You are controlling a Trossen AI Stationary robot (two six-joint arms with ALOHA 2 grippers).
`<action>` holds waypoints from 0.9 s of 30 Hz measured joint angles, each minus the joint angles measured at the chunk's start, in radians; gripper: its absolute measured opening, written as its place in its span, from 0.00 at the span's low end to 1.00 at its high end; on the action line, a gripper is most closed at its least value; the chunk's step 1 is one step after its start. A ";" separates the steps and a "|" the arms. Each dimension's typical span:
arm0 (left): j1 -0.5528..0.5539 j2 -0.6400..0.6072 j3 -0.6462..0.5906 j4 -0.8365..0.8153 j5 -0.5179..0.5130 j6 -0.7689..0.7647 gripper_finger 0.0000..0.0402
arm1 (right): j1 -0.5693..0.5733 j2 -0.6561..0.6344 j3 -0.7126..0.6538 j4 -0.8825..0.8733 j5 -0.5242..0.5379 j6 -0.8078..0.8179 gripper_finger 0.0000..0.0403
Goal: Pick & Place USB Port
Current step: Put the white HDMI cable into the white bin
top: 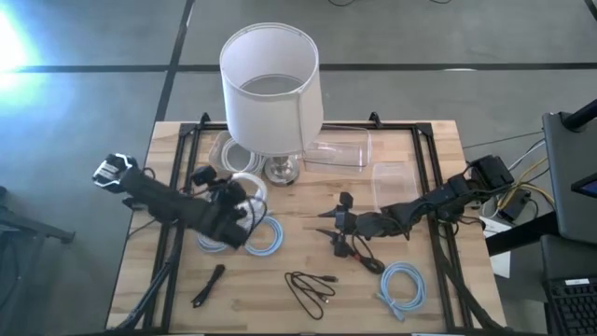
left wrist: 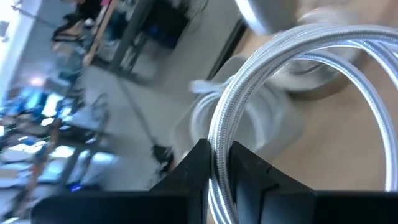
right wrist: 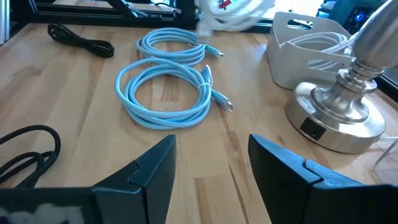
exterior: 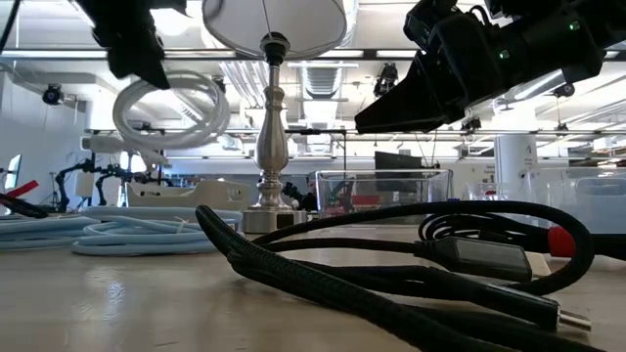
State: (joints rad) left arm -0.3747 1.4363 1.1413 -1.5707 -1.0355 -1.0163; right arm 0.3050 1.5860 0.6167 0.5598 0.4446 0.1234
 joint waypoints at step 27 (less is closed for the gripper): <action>0.381 -0.002 -0.243 0.075 -0.496 -0.089 0.11 | 0.000 0.000 0.000 -0.002 0.000 0.034 0.49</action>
State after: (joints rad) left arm 0.0060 1.4345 0.8982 -1.4961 -1.5319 -1.1057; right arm 0.3050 1.5860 0.6170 0.5579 0.4450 0.1574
